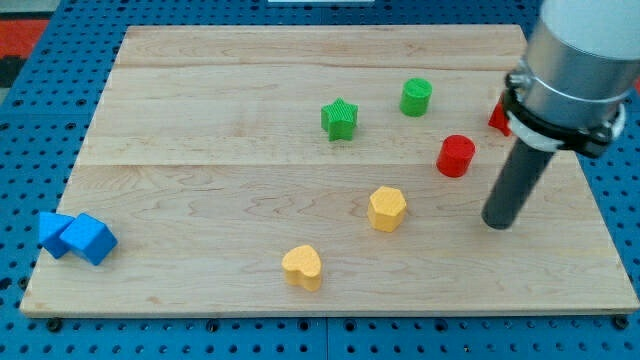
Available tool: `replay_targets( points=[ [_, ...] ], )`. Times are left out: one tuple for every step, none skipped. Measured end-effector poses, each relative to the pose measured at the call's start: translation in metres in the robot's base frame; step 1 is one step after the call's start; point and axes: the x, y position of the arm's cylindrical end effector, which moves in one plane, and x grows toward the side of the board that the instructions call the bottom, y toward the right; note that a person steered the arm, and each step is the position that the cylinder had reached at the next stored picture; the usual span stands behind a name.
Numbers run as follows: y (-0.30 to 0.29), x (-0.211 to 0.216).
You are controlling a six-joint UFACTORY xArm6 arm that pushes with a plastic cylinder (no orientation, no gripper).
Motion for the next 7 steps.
replay_targets(
  points=[
    [0.001, 0.008],
    [0.002, 0.010],
    [0.009, 0.026],
    [0.018, 0.030],
    [0.033, 0.032],
    [0.083, 0.028],
    [0.132, 0.011]
  ],
)
